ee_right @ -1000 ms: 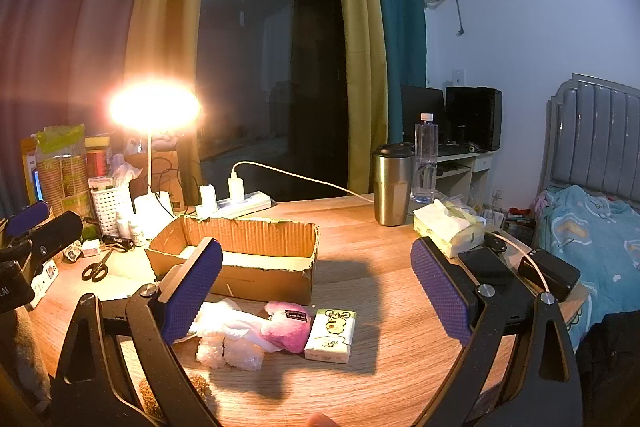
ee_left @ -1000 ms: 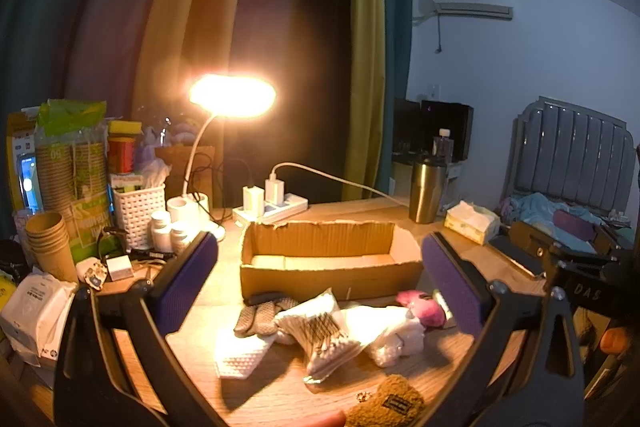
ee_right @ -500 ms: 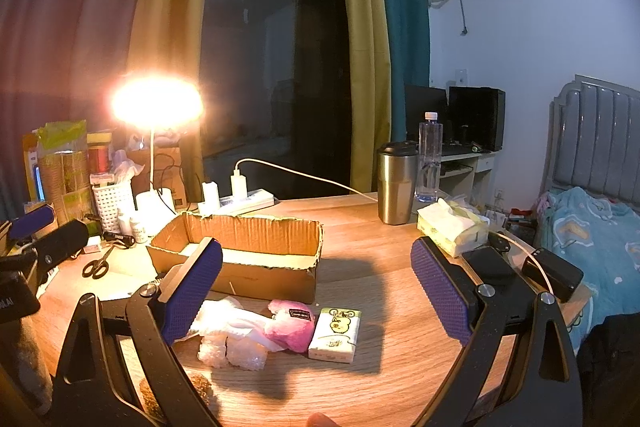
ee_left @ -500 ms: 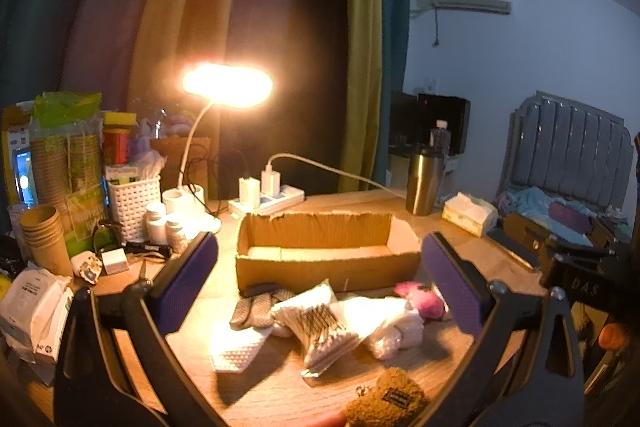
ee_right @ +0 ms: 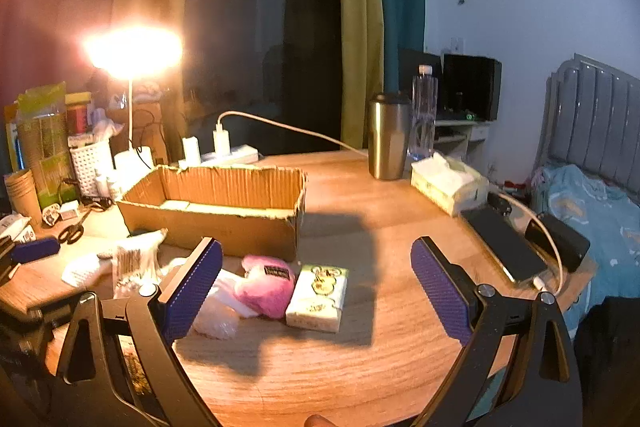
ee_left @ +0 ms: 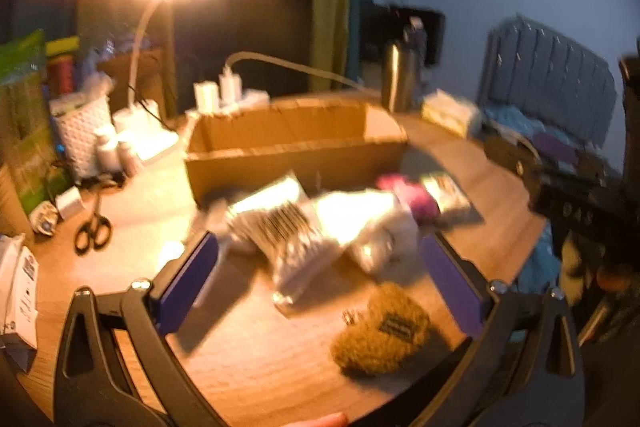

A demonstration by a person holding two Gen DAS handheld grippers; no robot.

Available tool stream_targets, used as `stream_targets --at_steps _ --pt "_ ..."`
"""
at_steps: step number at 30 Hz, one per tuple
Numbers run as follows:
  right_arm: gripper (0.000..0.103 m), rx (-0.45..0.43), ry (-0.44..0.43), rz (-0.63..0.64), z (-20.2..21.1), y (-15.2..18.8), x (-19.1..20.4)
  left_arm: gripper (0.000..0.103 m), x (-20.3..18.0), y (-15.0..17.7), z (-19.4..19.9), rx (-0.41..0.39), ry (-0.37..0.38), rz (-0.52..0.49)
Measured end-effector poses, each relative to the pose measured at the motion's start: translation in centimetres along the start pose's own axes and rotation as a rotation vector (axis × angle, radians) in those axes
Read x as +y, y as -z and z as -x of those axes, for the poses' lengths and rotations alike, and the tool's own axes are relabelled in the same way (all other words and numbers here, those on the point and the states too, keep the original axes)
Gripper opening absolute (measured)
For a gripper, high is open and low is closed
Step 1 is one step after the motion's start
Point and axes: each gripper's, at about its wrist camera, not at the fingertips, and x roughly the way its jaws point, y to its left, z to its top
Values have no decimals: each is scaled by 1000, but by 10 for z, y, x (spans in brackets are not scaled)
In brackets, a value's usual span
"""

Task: Organize soft objects
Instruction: 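Grasp the brown fuzzy plush with the left tool while the right grasps the pig-print tissue pack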

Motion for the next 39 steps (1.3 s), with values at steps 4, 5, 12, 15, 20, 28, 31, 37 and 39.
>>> stream_targets --at_steps 4,5,12,15,20,28,31,37,39 --pt "97 20 10 -8 -4 6 -6 103 -12 12 -16 102 57 -38" --pt "97 24 12 -9 -5 7 -7 102 -16 15 -20 126 67 -47" --pt "97 62 27 -30 -17 16 -20 100 -30 31 -36 255 91 -101" --pt "97 93 36 -42 -26 21 -27 87 -37 37 -41 287 93 -139" --pt "97 149 36 -48 -44 26 -33 64 -42 45 -49 337 98 -170" --pt "97 264 -34 -54 -78 31 -25 49 -43 47 -49 342 127 -168" --pt "97 287 -60 -52 -85 31 -19 48 -39 47 -48 332 122 -154" --pt "72 345 -73 -41 -95 39 -12 48 -31 40 -36 251 113 -121" --pt "62 354 -75 -45 -97 42 -13 48 -27 37 -33 232 107 -112"
